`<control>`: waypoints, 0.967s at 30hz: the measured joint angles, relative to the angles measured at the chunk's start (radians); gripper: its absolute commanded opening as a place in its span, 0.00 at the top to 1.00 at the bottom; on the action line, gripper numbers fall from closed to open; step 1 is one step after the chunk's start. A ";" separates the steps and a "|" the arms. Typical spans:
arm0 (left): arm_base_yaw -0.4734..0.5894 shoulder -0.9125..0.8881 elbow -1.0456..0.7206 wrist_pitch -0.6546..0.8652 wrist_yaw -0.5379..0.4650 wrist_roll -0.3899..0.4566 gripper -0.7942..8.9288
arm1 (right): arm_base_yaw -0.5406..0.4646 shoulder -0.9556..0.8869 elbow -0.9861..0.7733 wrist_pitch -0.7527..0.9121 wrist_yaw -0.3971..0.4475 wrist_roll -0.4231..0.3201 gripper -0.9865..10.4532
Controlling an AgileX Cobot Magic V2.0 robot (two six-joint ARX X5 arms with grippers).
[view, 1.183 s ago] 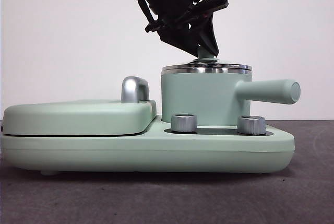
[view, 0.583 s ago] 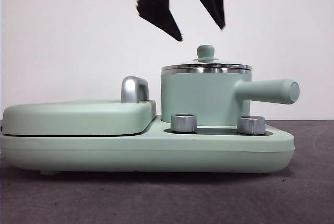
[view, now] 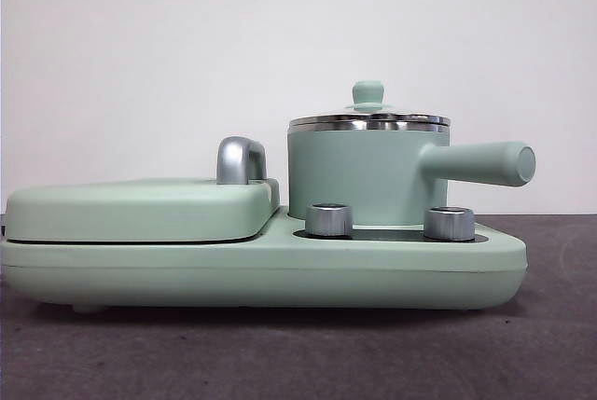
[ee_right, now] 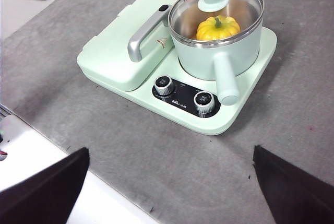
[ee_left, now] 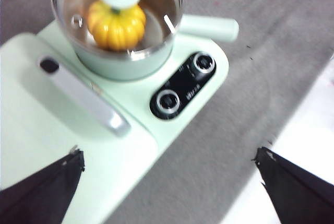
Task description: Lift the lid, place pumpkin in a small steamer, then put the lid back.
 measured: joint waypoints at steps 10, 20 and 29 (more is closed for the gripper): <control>0.000 -0.550 -0.500 0.221 0.000 -0.173 0.47 | 0.000 0.000 0.000 0.001 0.000 0.000 0.51; 0.000 -0.826 -0.601 0.224 -0.001 -0.239 0.91 | 0.000 0.000 0.000 0.003 0.000 0.000 0.90; 0.000 -0.851 -0.601 0.224 -0.001 -0.244 0.91 | 0.000 0.000 0.000 0.014 0.000 0.000 0.90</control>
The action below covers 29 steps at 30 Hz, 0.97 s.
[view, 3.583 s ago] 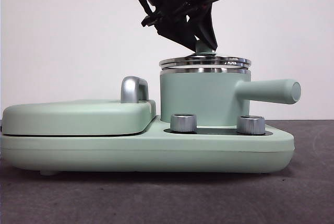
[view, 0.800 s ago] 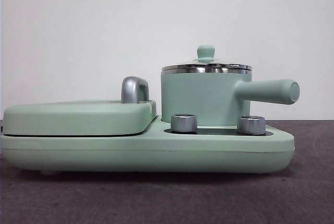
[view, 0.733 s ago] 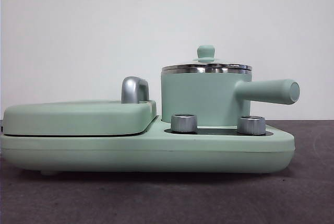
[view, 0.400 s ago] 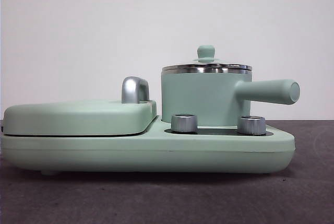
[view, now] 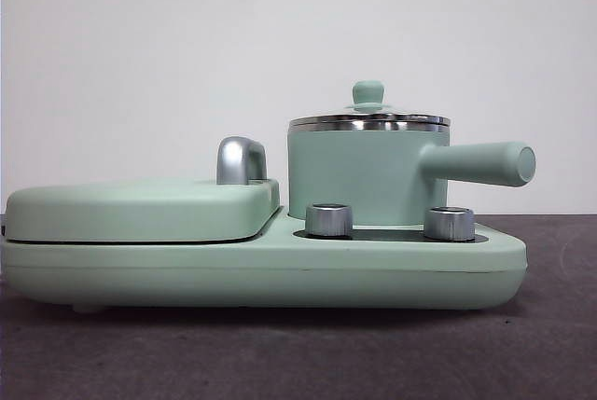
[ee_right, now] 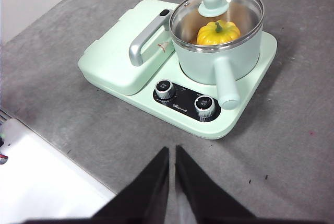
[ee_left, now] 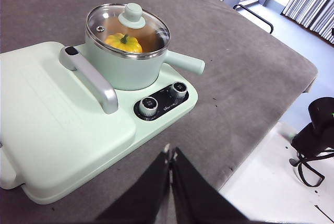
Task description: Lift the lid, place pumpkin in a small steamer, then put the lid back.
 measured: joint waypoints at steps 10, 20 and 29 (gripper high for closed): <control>0.085 -0.034 -0.027 0.040 0.005 0.000 0.91 | 0.000 0.000 0.000 0.000 0.000 0.000 0.90; 0.536 -0.285 -0.595 0.676 0.005 0.071 0.91 | 0.000 0.000 0.000 0.000 0.000 0.000 0.90; 0.690 -0.408 -0.952 0.785 -0.025 0.056 0.91 | 0.000 0.000 0.000 0.000 0.000 0.000 0.90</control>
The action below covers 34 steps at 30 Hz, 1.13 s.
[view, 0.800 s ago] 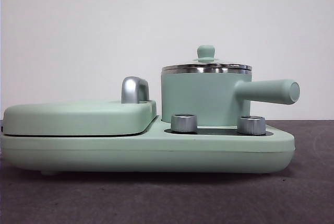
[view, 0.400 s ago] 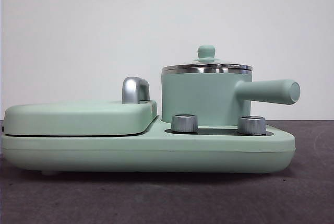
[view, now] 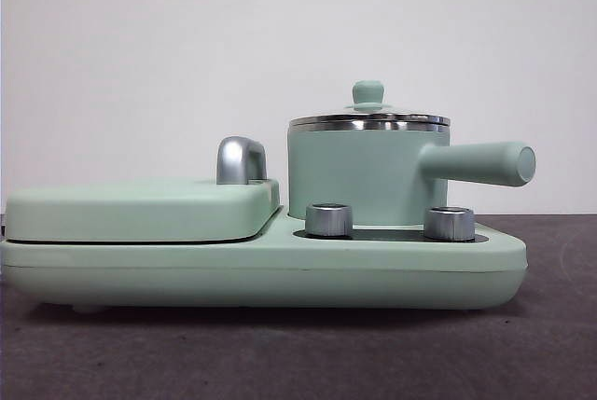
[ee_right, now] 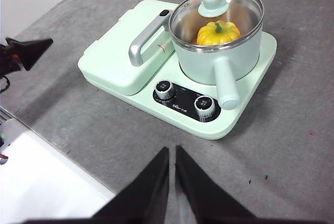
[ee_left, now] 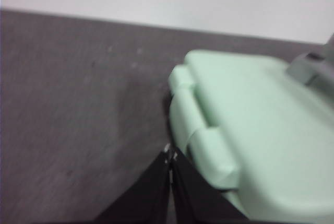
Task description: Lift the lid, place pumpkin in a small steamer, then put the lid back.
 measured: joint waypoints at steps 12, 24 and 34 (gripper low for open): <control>0.031 -0.064 -0.032 -0.020 -0.110 0.009 0.91 | 0.000 -0.001 0.000 0.000 0.000 0.000 0.90; 0.031 -0.064 -0.032 -0.020 -0.110 0.016 0.91 | 0.000 -0.001 0.000 0.000 0.000 0.000 0.90; 0.031 -0.064 -0.032 -0.020 -0.110 0.017 0.91 | -0.074 -0.005 -0.063 0.080 -0.023 0.000 0.90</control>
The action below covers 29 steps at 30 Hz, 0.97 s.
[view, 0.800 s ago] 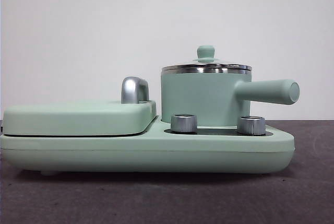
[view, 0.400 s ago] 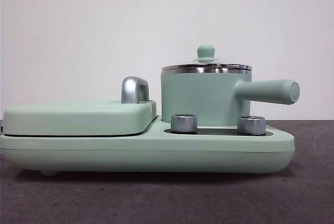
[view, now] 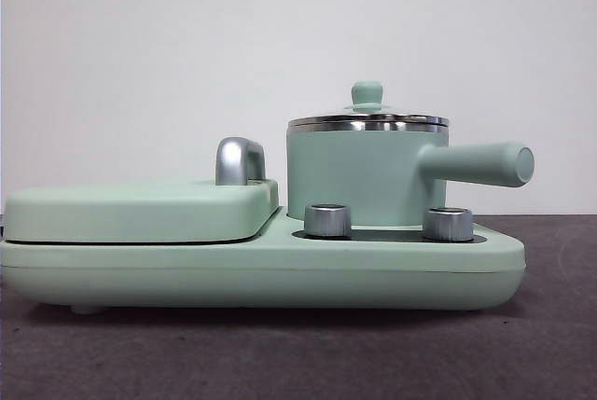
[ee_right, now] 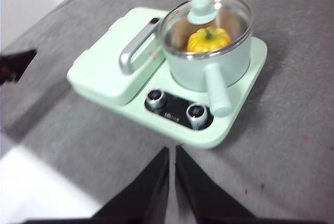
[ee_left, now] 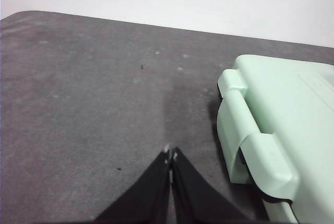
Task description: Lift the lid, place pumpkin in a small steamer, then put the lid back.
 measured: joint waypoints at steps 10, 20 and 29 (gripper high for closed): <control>0.001 0.000 0.000 0.000 0.000 0.000 0.91 | -0.360 -0.127 -0.585 0.752 0.001 -0.030 0.90; 0.001 0.000 0.000 0.000 0.000 0.000 0.91 | -0.455 -0.274 -0.963 1.030 0.089 -0.138 0.90; 0.001 0.000 0.000 0.000 0.000 0.000 0.91 | -0.506 -0.350 -0.962 0.913 0.156 -0.227 0.90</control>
